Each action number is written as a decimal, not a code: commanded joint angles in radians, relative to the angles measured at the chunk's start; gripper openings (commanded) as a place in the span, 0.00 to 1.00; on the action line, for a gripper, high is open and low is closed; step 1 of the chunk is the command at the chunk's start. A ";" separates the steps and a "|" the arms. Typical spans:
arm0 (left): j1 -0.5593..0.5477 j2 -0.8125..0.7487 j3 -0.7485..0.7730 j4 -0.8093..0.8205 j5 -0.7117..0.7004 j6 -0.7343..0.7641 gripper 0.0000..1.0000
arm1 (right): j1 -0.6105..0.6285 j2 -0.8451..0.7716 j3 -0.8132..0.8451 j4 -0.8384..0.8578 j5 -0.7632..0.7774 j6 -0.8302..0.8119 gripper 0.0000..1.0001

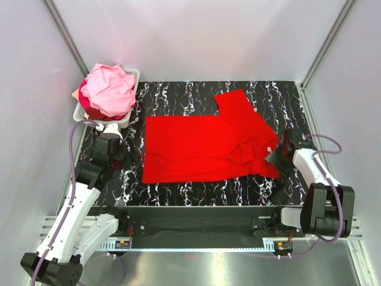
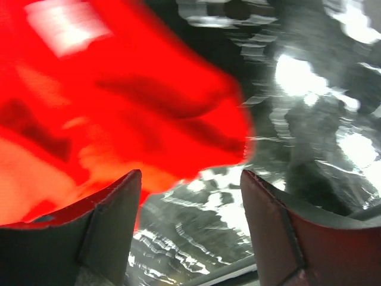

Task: Fold and stack the t-shirts
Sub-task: Fold the tshirt

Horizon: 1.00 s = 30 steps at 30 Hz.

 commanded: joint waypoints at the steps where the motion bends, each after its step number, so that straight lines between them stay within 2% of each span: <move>1: -0.002 -0.011 0.011 0.052 -0.019 0.012 0.76 | -0.079 -0.044 -0.069 0.065 -0.057 0.063 0.73; 4: -0.002 -0.010 0.010 0.053 -0.017 0.014 0.76 | -0.081 0.008 -0.063 0.054 -0.078 0.072 0.73; 11: -0.002 -0.018 0.009 0.052 -0.019 0.014 0.76 | -0.087 0.111 -0.137 0.175 -0.099 0.105 0.67; 15: -0.002 -0.011 0.010 0.055 -0.017 0.014 0.76 | -0.122 0.154 -0.115 0.195 -0.119 0.088 0.55; 16: -0.002 -0.010 0.010 0.053 -0.017 0.014 0.76 | -0.133 0.154 -0.111 0.198 -0.124 0.074 0.45; 19: -0.002 -0.013 0.010 0.053 -0.017 0.014 0.76 | -0.185 0.102 -0.106 0.185 -0.089 0.054 0.29; 21: -0.002 -0.013 0.009 0.055 -0.017 0.015 0.76 | -0.220 0.049 -0.100 0.152 -0.034 0.046 0.26; 25: -0.002 -0.008 0.007 0.056 -0.011 0.017 0.76 | -0.233 0.001 -0.092 0.114 0.006 0.069 0.26; 28: -0.002 -0.007 0.010 0.056 -0.011 0.017 0.76 | -0.269 -0.011 -0.094 0.109 0.020 0.077 0.30; 30: -0.002 -0.008 0.009 0.056 -0.011 0.017 0.76 | -0.294 -0.010 -0.095 0.108 0.014 0.076 0.42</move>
